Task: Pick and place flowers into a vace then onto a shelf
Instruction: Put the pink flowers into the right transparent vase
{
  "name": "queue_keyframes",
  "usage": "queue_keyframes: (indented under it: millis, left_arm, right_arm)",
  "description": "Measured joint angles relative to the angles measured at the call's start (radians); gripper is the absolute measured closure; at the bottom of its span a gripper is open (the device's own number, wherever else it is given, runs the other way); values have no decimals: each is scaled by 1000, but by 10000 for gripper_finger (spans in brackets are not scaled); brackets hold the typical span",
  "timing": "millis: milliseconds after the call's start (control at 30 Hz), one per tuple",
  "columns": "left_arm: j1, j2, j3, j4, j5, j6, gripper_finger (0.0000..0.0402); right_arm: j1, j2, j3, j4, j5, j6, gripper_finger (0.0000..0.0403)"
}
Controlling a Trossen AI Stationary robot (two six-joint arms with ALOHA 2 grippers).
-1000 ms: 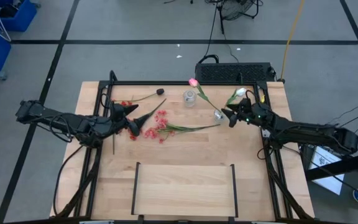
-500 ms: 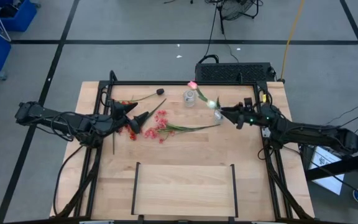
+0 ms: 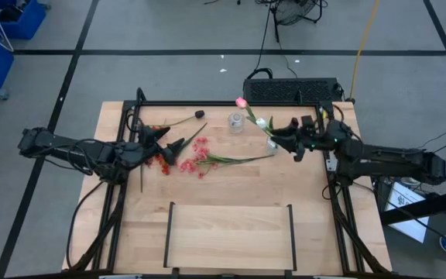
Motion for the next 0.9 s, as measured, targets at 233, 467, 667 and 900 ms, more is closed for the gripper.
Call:
queue_keyframes:
  millis: [233,467,667,900]
  left_arm:
    - [22,0,0,57,1,-58,2]
    - [23,0,0,171,1,-50,2]
    - [25,0,0,154,-9,38,2]
    - [59,0,0,181,-23,111,2]
  right_arm:
    - [-2,147,164,290,94,-110,244]
    - [-32,240,262,133,-39,-42,254]
    - [36,373,498,-276,-144,-280,253]
    - [39,614,808,-758,-144,-379,247]
